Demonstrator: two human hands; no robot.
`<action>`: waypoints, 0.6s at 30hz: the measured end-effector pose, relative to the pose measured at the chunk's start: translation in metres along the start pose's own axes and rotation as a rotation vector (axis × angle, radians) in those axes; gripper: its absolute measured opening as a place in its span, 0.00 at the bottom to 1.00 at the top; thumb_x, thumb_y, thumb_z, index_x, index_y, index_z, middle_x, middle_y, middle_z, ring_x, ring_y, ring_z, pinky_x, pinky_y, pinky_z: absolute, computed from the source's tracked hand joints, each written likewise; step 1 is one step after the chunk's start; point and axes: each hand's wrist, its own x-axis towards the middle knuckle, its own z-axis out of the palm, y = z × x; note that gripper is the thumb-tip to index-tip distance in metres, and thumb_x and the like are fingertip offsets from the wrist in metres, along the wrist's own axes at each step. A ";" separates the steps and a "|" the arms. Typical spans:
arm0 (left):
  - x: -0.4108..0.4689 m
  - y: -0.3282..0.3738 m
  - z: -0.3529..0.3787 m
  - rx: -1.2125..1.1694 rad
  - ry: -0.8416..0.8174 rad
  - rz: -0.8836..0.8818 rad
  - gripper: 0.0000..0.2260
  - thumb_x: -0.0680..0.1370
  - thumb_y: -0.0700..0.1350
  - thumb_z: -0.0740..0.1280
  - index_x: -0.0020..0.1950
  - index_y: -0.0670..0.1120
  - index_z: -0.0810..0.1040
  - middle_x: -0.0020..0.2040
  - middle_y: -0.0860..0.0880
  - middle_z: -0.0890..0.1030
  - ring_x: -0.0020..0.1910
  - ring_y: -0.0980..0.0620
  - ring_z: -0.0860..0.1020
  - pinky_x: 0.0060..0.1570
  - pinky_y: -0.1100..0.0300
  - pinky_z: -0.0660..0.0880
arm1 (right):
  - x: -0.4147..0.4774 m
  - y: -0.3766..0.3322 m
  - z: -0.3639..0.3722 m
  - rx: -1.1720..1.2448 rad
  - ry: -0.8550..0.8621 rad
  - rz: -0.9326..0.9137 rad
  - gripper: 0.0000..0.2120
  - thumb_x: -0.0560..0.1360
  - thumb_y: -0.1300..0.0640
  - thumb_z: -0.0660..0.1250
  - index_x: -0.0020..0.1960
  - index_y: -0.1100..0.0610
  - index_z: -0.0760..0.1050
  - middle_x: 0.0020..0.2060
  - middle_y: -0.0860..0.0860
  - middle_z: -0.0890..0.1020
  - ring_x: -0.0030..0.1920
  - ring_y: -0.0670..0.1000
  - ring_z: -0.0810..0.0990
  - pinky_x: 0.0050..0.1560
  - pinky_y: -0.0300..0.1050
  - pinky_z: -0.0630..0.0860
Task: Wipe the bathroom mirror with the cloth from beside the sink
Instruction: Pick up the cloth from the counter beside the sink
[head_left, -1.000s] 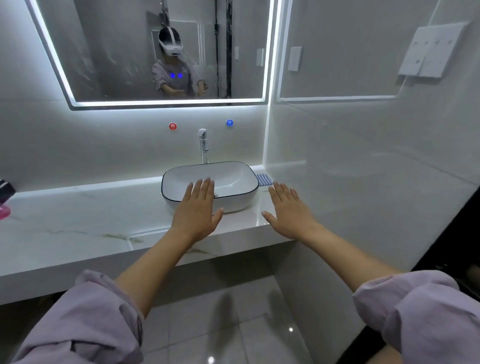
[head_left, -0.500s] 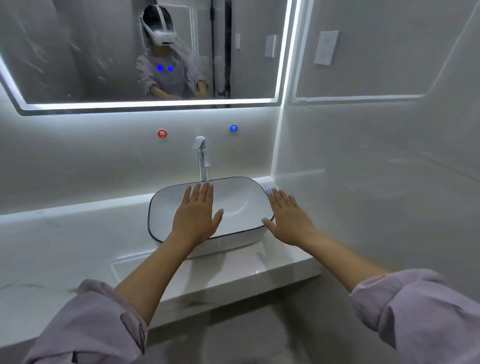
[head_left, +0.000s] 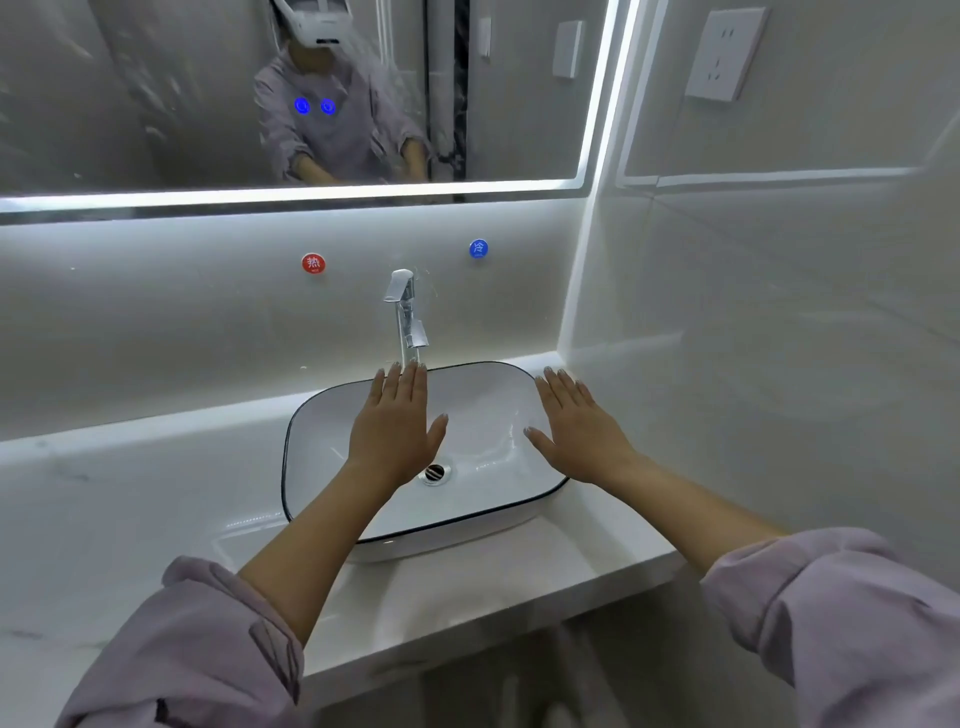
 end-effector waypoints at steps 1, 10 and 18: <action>0.005 0.000 0.003 0.001 -0.005 -0.003 0.31 0.82 0.57 0.48 0.77 0.39 0.44 0.79 0.42 0.49 0.78 0.45 0.47 0.76 0.52 0.41 | 0.007 0.003 0.002 0.003 -0.001 -0.010 0.34 0.82 0.43 0.49 0.78 0.61 0.39 0.78 0.56 0.42 0.77 0.54 0.40 0.77 0.49 0.42; 0.066 0.009 0.028 -0.042 -0.030 -0.083 0.31 0.82 0.56 0.49 0.77 0.39 0.45 0.79 0.42 0.49 0.78 0.46 0.47 0.75 0.54 0.43 | 0.077 0.045 0.020 0.042 0.016 -0.092 0.34 0.82 0.44 0.50 0.77 0.62 0.39 0.78 0.57 0.41 0.77 0.53 0.39 0.77 0.47 0.40; 0.130 0.042 0.055 -0.043 -0.078 -0.128 0.31 0.82 0.56 0.49 0.77 0.39 0.44 0.79 0.42 0.48 0.78 0.46 0.46 0.75 0.54 0.41 | 0.143 0.108 0.030 0.054 -0.024 -0.150 0.34 0.82 0.44 0.50 0.77 0.62 0.40 0.78 0.57 0.43 0.78 0.53 0.41 0.76 0.47 0.40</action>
